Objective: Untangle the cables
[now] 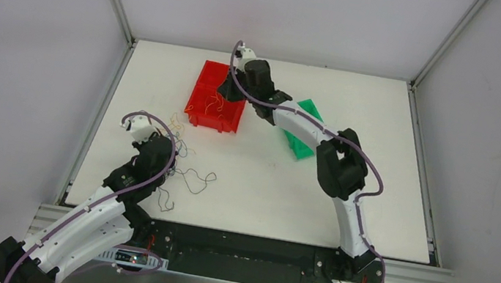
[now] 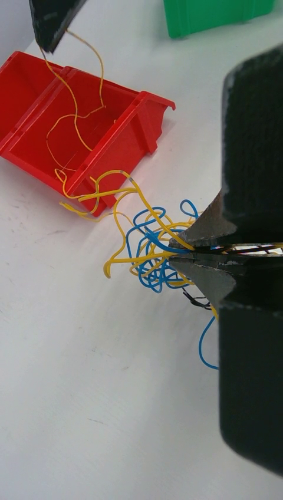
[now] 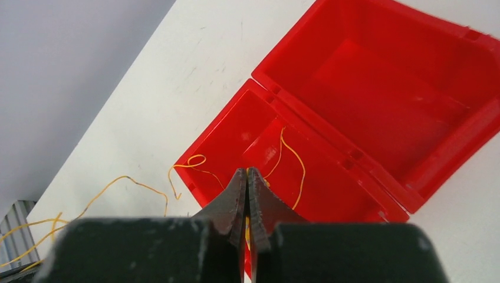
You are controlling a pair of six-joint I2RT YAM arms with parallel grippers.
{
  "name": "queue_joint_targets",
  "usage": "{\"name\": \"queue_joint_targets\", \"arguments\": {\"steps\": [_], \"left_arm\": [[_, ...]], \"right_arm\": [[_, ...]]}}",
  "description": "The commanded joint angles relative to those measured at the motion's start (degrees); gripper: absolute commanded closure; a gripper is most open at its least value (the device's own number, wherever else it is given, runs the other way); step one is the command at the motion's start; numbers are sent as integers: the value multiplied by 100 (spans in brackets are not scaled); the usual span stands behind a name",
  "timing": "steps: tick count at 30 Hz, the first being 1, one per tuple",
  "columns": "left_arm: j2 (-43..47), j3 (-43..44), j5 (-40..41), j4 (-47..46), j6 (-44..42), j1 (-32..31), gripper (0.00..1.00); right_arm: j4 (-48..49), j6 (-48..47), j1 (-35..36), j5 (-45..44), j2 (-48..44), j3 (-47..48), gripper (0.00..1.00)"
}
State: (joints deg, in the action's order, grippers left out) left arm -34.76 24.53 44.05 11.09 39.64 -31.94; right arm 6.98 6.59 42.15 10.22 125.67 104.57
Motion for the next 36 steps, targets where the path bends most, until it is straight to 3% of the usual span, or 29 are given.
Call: {"name": "queue_joint_targets", "arguments": {"steps": [1,9,13,23,30,36], "left_arm": [[36,16,113,-31,57,-40,100],[99,8,73,-32,46,-41,100],[97,7,58,-31,57,-41,100],[-242,131,-170,-113,-53,-49,100],[-669,-71,-2136,-1836,-1557,-49,100],[-1139,314,-2851,-2046,-1826,-49,100]], "right_arm": [[34,-140,116,-136,452,385,100],[-93,-144,241,-486,896,493,100],[-280,-295,241,-581,810,457,76],[-1197,-272,254,-943,-255,736,52],[-1577,-220,261,-946,-1462,-19,38],[-1812,-160,257,-788,-2818,-1585,31]]}}
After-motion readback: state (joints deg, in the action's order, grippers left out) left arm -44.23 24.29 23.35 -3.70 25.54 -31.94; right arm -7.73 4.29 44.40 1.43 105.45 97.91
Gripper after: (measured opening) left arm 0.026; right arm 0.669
